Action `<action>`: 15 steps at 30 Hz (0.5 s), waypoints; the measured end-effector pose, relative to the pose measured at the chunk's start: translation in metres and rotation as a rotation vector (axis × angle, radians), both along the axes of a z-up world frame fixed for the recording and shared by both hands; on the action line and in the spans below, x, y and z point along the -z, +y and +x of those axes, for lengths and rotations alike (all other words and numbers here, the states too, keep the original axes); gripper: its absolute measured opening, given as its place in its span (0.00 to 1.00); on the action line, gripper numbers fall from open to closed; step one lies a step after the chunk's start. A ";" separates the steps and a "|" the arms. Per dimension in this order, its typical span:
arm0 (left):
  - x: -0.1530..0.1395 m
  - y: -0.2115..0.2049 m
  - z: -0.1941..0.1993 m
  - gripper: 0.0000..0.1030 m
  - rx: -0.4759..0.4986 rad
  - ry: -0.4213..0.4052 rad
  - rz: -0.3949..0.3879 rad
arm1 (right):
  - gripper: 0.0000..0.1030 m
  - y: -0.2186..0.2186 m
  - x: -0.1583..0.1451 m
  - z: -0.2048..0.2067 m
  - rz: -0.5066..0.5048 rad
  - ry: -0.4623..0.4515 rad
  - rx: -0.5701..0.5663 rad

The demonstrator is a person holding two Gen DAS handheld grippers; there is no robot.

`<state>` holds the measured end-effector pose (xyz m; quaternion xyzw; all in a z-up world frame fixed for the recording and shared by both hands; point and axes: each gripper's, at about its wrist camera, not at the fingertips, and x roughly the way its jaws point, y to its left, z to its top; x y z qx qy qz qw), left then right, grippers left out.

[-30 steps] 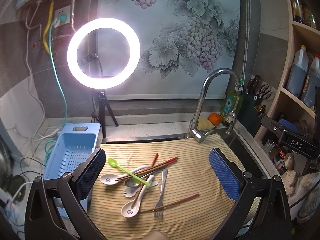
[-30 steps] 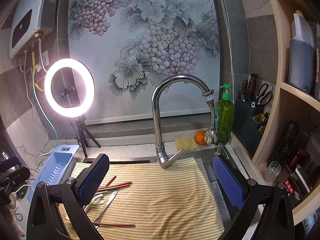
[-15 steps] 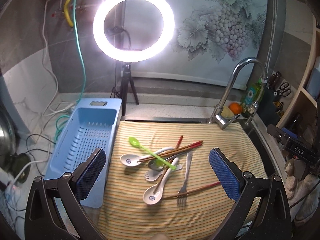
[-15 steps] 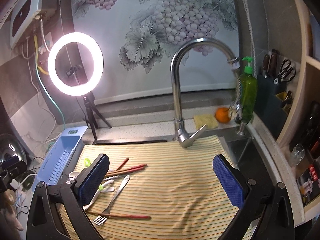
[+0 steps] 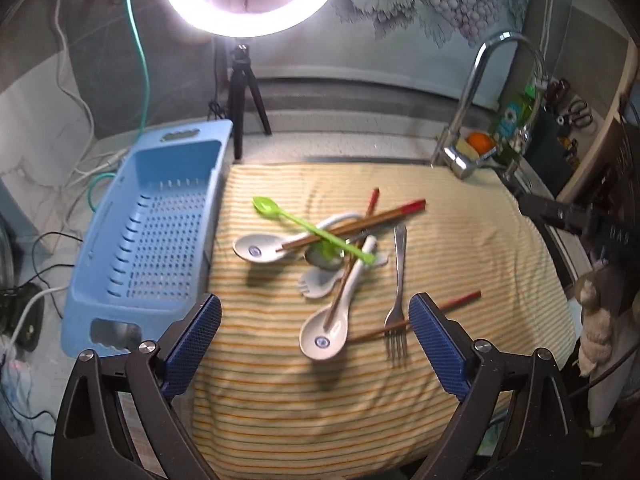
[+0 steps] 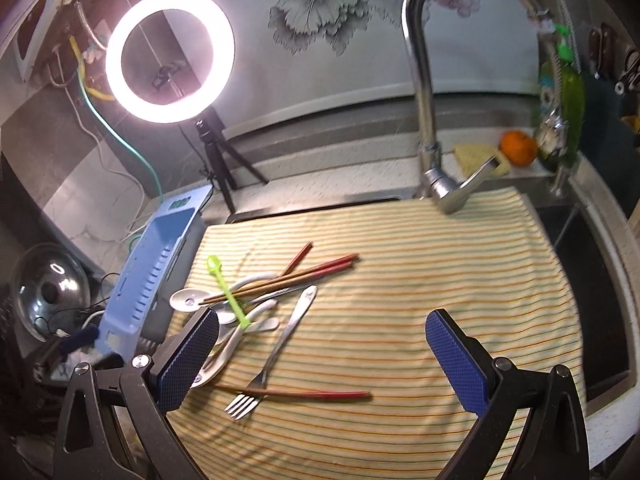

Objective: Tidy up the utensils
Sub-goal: 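Lower the left gripper onto the large white ceramic spoon and close it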

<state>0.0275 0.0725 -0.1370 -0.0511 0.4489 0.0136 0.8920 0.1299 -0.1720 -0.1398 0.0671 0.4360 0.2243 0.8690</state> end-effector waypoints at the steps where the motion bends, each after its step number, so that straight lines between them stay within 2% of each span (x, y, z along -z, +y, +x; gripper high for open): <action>1: 0.006 -0.001 0.001 0.87 0.008 0.014 0.003 | 0.99 0.004 0.004 0.002 0.014 0.023 -0.013; 4: 0.022 -0.004 0.003 0.83 0.033 0.052 -0.002 | 0.91 0.016 0.017 0.008 0.058 0.096 -0.052; 7: 0.034 -0.006 0.004 0.81 0.056 0.078 -0.001 | 0.78 0.033 0.033 0.015 0.078 0.171 -0.090; 9: 0.041 -0.008 0.004 0.80 0.075 0.083 0.000 | 0.62 0.047 0.046 0.021 0.077 0.228 -0.122; 12: 0.050 -0.008 0.007 0.71 0.100 0.097 0.008 | 0.51 0.067 0.065 0.028 0.101 0.319 -0.162; 13: 0.053 -0.008 0.008 0.65 0.108 0.102 0.005 | 0.50 0.071 0.068 0.028 0.106 0.338 -0.171; 15: 0.058 -0.007 0.010 0.60 0.126 0.113 -0.004 | 0.43 0.085 0.079 0.031 0.107 0.371 -0.188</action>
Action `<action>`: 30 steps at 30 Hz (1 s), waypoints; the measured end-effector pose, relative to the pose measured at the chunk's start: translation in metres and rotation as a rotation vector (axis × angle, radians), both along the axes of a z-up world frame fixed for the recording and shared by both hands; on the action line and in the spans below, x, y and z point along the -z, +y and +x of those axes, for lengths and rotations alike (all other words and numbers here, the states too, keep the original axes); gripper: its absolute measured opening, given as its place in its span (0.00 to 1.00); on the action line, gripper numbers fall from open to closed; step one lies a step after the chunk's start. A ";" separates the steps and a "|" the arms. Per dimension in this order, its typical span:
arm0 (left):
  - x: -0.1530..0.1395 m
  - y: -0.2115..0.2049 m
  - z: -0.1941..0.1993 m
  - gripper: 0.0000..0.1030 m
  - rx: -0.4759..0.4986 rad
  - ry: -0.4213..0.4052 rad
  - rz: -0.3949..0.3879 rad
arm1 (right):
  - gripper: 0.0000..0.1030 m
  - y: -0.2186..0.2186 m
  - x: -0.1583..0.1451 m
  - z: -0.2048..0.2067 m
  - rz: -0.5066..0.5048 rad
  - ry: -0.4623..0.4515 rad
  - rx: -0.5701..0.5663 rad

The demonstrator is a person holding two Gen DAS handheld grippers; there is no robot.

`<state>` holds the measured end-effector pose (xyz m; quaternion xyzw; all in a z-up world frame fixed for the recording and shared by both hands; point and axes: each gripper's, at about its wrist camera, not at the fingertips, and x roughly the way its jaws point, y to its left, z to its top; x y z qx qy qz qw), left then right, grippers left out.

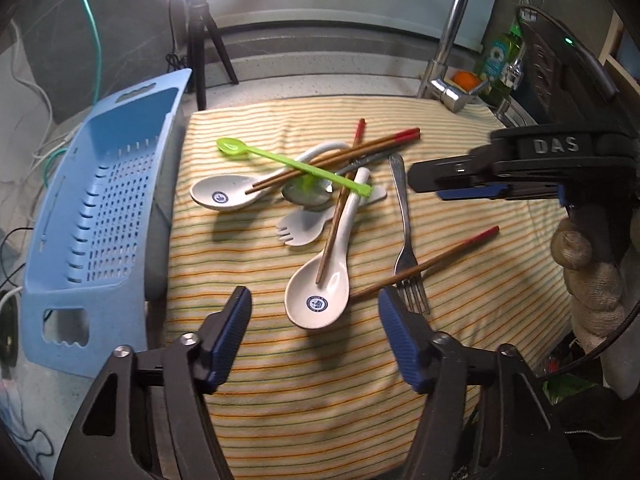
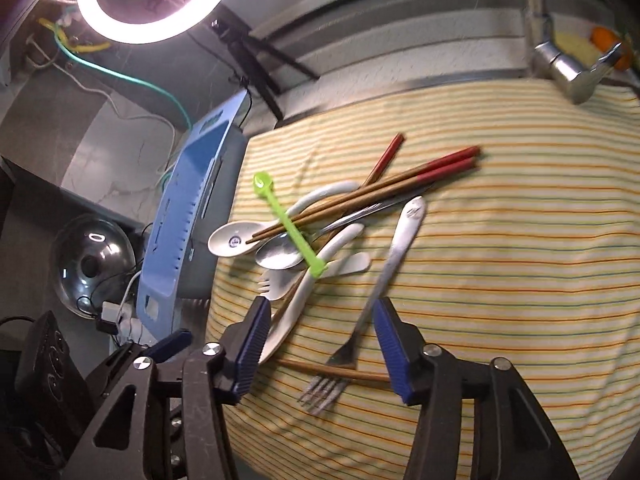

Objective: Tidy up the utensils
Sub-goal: 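Lower the left gripper onto the large white ceramic spoon and close it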

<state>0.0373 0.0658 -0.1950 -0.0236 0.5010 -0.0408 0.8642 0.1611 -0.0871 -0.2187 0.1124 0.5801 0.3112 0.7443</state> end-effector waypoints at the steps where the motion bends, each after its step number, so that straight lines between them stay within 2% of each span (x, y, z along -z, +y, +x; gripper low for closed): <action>1: 0.002 0.000 0.001 0.60 0.008 0.004 0.001 | 0.42 0.005 0.004 0.001 0.000 0.013 -0.006; 10: 0.018 0.005 0.007 0.60 0.060 0.028 -0.003 | 0.26 0.033 0.038 0.014 0.035 0.150 0.000; 20: 0.033 0.006 0.020 0.59 0.108 0.042 -0.027 | 0.18 0.043 0.054 0.023 0.033 0.191 0.042; 27: 0.042 0.010 0.031 0.39 0.112 0.048 -0.070 | 0.13 0.040 0.056 0.026 0.039 0.196 0.055; 30: 0.042 0.009 0.031 0.39 0.116 0.046 -0.075 | 0.13 0.039 0.057 0.025 0.042 0.194 0.055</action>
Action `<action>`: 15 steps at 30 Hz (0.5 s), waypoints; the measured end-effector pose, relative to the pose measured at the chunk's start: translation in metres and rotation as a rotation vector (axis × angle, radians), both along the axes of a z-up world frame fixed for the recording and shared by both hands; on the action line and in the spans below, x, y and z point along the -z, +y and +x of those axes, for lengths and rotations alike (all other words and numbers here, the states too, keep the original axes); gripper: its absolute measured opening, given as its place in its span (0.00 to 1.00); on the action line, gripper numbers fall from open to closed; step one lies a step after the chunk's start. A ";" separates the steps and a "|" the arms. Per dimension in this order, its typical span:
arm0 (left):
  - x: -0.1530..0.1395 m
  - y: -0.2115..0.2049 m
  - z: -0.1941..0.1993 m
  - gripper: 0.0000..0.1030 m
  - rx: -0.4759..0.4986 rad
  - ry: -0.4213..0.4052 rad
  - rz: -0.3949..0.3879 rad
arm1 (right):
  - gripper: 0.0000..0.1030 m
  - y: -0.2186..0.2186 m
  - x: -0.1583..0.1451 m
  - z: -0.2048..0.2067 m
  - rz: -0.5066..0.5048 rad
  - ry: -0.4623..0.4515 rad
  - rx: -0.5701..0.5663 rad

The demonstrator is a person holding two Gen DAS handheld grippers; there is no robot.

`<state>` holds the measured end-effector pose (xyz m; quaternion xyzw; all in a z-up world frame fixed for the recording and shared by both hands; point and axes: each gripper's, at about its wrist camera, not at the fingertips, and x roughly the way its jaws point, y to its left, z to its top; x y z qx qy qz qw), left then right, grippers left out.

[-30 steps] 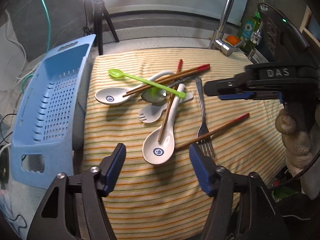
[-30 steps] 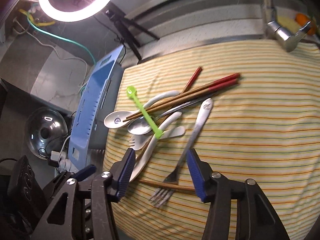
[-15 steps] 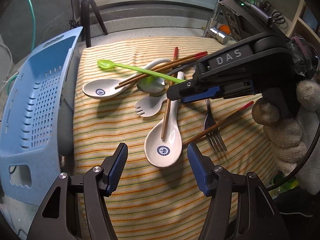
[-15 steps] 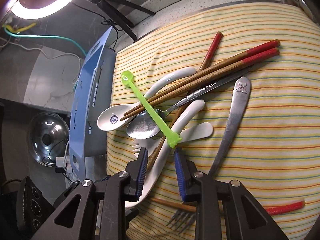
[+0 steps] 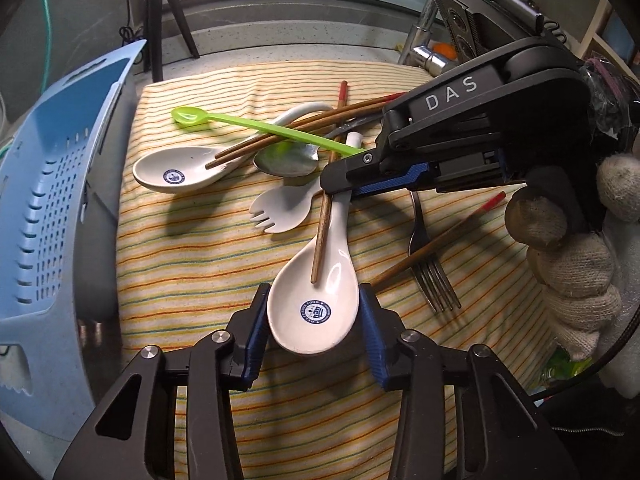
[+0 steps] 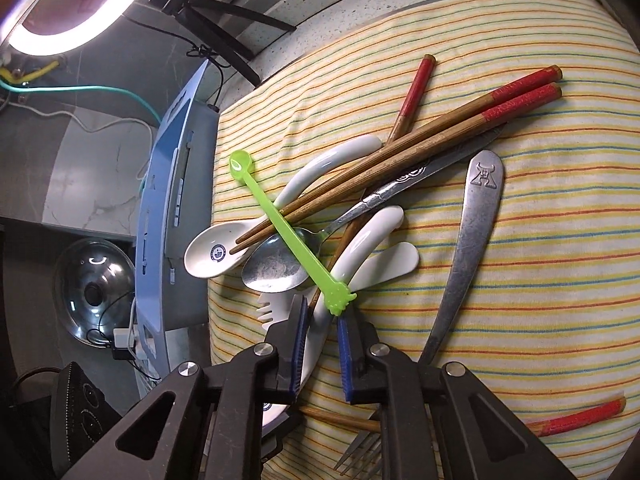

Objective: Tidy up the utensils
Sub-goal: 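Lower the left gripper onto the large white ceramic spoon and close it, then lift the white ceramic spoon with the left gripper into the blue basket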

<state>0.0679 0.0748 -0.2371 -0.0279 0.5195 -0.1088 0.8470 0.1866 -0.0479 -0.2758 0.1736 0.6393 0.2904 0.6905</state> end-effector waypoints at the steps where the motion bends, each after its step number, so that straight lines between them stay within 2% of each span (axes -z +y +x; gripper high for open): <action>1: 0.000 0.001 0.001 0.39 -0.003 0.001 -0.006 | 0.13 0.000 0.000 0.000 0.001 0.000 0.001; 6: -0.001 0.006 -0.001 0.39 -0.027 0.009 -0.072 | 0.11 -0.002 -0.002 -0.002 0.015 0.008 0.008; 15: -0.008 0.007 -0.012 0.39 -0.036 0.008 -0.130 | 0.11 -0.010 -0.003 -0.013 0.052 0.041 0.018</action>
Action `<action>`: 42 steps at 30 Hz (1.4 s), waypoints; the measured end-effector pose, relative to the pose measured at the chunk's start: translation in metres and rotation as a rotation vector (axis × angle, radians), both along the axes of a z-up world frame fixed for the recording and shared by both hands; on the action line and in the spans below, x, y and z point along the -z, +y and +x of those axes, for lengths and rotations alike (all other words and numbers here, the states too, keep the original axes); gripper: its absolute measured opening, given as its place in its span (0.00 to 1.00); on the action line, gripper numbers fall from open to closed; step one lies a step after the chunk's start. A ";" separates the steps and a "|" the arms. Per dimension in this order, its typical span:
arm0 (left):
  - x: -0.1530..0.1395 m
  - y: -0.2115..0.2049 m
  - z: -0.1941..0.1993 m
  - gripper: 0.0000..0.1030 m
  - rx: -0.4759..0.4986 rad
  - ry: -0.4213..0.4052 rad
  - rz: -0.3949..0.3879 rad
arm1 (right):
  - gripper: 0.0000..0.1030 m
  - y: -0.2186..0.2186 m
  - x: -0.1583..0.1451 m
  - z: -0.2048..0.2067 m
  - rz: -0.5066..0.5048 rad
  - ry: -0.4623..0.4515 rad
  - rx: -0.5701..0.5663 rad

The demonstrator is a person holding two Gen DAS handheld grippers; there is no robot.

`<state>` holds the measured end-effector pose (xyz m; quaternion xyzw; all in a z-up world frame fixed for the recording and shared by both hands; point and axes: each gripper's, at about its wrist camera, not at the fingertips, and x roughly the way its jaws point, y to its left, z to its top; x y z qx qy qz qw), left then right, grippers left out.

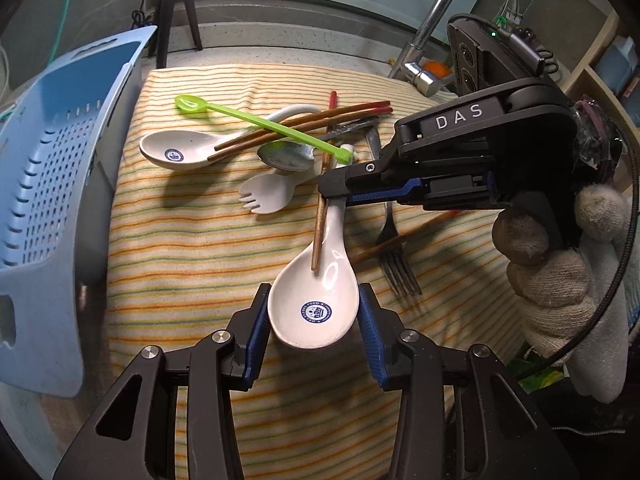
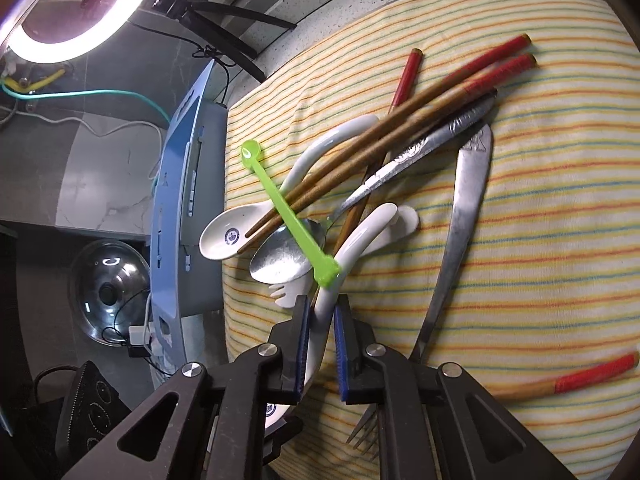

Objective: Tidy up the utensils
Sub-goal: 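Lift the white ceramic spoon with the left gripper into the blue basket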

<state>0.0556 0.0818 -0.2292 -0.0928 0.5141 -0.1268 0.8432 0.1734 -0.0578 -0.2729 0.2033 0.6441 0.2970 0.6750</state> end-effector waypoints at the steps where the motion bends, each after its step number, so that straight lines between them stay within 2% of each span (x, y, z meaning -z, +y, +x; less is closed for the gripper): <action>1: -0.001 -0.001 -0.003 0.39 0.000 0.000 -0.001 | 0.10 -0.001 0.000 -0.002 0.005 0.004 0.002; 12: -0.007 -0.003 -0.035 0.39 -0.020 0.009 -0.046 | 0.10 -0.001 -0.001 -0.027 0.021 0.024 -0.020; 21: -0.032 0.017 -0.059 0.39 -0.075 -0.052 -0.058 | 0.10 0.021 -0.031 -0.040 0.051 -0.034 -0.072; 29: -0.059 0.064 -0.051 0.39 -0.167 -0.147 -0.035 | 0.09 0.075 -0.072 -0.027 0.086 -0.129 -0.157; 33: -0.061 0.089 -0.038 0.39 -0.214 -0.174 -0.013 | 0.09 0.111 -0.088 -0.019 0.084 -0.181 -0.206; 38: -0.054 0.122 -0.025 0.39 -0.292 -0.176 -0.016 | 0.09 0.152 -0.091 -0.009 0.050 -0.228 -0.252; 42: -0.044 0.141 -0.019 0.39 -0.333 -0.150 0.001 | 0.09 0.181 -0.082 -0.002 0.022 -0.224 -0.292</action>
